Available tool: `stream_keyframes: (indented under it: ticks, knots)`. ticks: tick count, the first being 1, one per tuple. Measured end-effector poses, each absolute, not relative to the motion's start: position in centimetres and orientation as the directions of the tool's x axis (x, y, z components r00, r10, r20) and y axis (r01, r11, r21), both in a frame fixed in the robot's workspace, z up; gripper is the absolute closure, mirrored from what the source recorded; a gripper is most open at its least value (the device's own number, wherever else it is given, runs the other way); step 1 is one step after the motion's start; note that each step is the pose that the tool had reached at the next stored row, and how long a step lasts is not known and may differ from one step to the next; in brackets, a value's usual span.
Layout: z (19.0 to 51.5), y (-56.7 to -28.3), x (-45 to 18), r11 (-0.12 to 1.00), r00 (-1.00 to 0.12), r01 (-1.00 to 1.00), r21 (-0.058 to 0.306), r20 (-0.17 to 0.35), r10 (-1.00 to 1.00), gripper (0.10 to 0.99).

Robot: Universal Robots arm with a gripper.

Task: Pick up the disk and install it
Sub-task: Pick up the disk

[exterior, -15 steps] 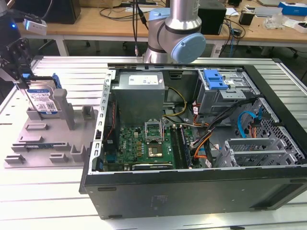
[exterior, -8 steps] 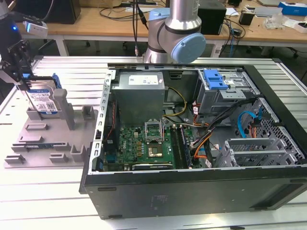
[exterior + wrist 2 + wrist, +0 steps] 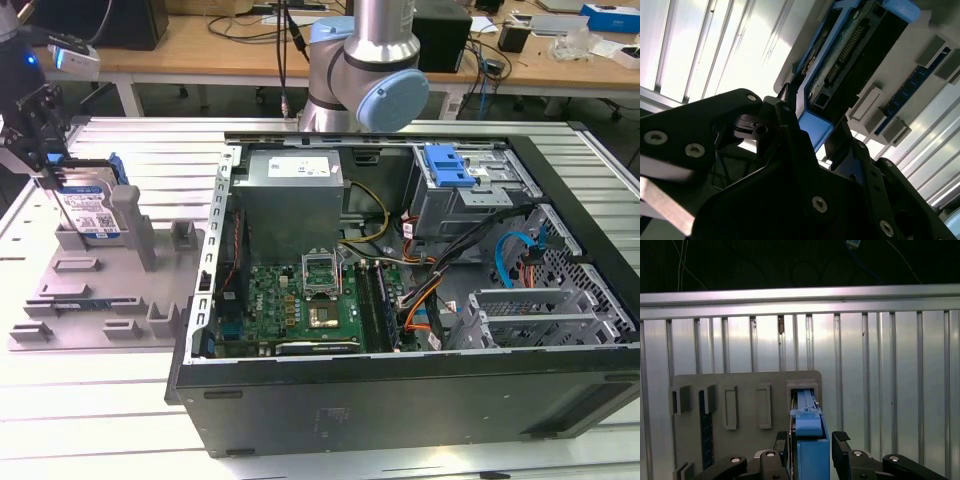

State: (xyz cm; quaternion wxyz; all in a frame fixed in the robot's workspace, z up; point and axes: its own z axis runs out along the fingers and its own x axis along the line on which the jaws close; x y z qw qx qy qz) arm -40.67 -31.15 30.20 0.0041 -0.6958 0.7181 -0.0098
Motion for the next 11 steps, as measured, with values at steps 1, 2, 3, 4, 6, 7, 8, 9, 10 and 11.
stream_keyframes:
  ticks: [1, 2, 3, 4, 6, 7, 8, 9, 10, 11]
  knots:
    - [30.21, -31.12, -40.67, 0.029, -0.029, -0.999, -0.020, 0.009, -1.000, 0.604]
    - [30.21, -31.11, -40.68, 0.027, -0.027, -0.999, -0.019, 0.009, -1.000, 0.604]
    - [30.20, -31.11, -40.71, 0.026, -0.026, -0.999, -0.020, 0.009, -1.000, 0.604]
    - [30.20, -31.10, -40.75, 0.025, -0.025, -0.999, -0.020, 0.009, -1.000, 0.604]
    - [30.19, -31.11, -40.79, 0.024, -0.024, -1.000, -0.020, 0.009, -1.000, 0.604]
    - [30.17, -31.10, -40.82, 0.023, -0.023, -1.000, -0.020, 0.009, -1.000, 0.604]
    - [30.16, -31.10, -40.84, 0.022, -0.022, -1.000, -0.020, 0.009, -1.000, 0.604]
    - [30.16, -31.10, -40.84, 0.021, -0.022, -1.000, -0.020, 0.009, -1.000, 0.604]
    - [30.15, -31.10, -40.84, 0.021, -0.021, -1.000, -0.020, 0.009, -1.000, 0.604]
    - [30.15, -31.10, -40.84, 0.021, -0.021, -1.000, -0.020, 0.009, -1.000, 0.620]
